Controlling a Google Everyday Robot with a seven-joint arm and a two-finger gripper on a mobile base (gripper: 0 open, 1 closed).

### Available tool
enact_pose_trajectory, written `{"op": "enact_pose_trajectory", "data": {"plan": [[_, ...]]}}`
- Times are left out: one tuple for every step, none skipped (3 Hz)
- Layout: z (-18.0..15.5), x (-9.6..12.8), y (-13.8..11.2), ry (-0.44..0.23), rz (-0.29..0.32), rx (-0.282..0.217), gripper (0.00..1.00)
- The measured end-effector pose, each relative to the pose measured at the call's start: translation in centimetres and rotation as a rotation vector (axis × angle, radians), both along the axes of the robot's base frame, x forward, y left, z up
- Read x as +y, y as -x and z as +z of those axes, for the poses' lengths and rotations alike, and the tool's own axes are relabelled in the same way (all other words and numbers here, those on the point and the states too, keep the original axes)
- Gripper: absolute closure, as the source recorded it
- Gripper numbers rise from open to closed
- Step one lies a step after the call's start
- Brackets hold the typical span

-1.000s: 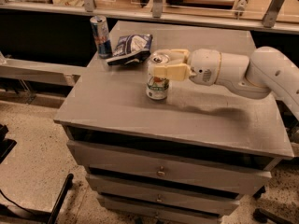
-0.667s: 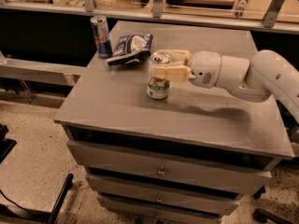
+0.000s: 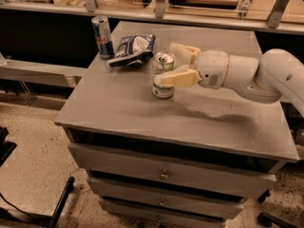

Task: Place 7up can upright

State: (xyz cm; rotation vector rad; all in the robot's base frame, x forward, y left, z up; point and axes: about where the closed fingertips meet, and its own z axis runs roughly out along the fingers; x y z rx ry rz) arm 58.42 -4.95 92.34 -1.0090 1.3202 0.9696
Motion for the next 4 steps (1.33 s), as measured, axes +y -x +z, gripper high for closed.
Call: {"op": "enact_pose_trajectory", "data": {"plan": [[0.7,-1.1,0.5,0.048,-0.017,-0.043,0.00],[1.3,-3.0,1.4,0.101,-0.052,-0.074,0.00],[1.9,-5.0,2.0,0.134,-0.093,-0.098,0.00],[2.0,-5.2,2.0,0.136,-0.096,-0.100,0.00]]}}
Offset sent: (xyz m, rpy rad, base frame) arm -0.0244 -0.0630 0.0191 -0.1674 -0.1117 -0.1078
